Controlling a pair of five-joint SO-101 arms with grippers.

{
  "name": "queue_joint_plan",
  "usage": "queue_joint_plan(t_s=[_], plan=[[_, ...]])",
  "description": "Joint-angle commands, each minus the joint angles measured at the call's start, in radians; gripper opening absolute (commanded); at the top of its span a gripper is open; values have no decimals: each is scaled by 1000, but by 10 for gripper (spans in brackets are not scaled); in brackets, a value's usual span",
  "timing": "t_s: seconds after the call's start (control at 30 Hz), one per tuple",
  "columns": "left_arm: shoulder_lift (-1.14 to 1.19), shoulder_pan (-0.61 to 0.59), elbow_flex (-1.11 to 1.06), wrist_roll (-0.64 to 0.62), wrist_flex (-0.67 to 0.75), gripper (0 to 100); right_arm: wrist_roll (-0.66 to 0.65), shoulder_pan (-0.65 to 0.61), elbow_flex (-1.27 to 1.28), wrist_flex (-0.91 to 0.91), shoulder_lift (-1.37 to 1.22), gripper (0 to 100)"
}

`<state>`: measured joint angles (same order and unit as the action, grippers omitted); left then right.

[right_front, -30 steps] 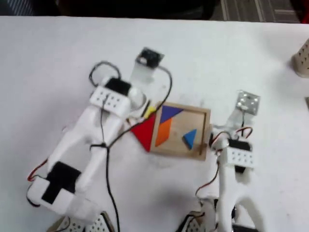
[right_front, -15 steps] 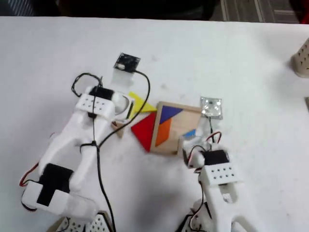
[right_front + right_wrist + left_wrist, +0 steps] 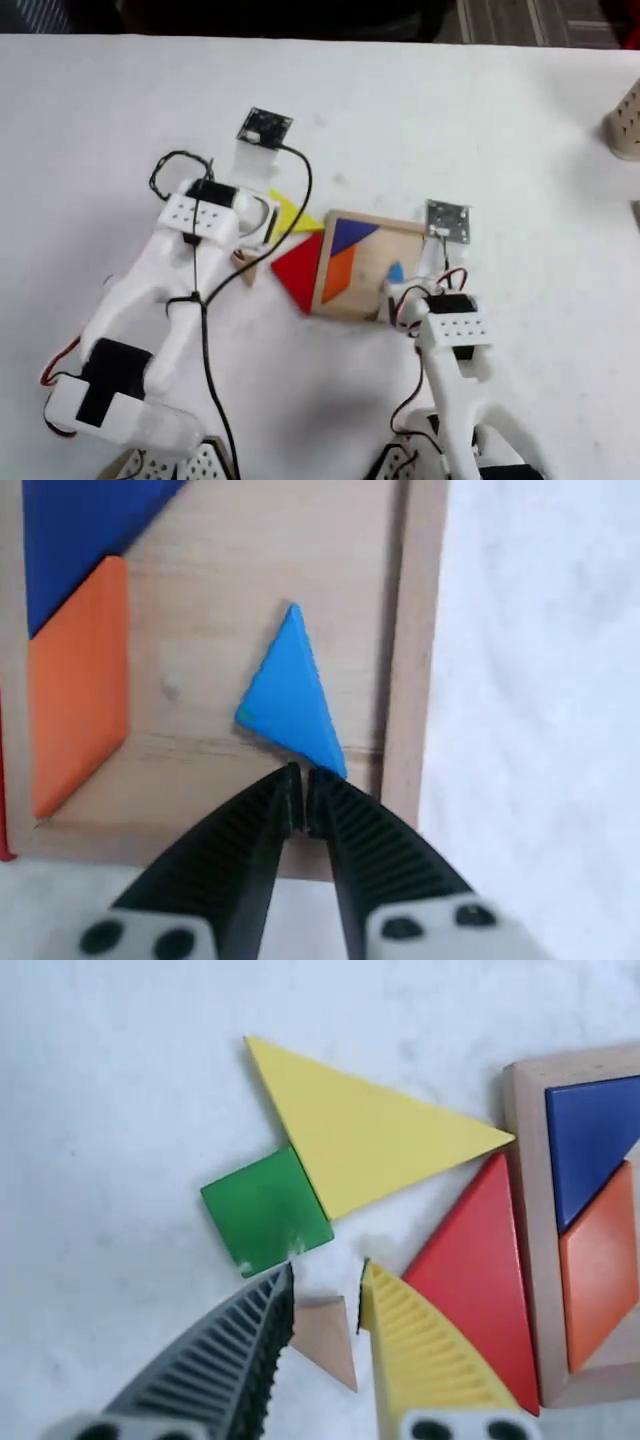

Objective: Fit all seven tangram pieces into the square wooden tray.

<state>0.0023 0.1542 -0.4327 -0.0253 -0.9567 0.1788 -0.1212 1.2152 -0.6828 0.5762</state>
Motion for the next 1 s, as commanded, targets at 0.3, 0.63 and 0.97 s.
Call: queue_joint_plan(t_s=[0.3,0.63,0.97], plan=[[-7,-4,6,2,23,143,-32,30,-40,107,-24,16],[-7,-4,5,2,23,143,-28,31,-55,108,-41,16],[-7,-4,3,3,23,143,-28,96,-293,105,-326,16]])
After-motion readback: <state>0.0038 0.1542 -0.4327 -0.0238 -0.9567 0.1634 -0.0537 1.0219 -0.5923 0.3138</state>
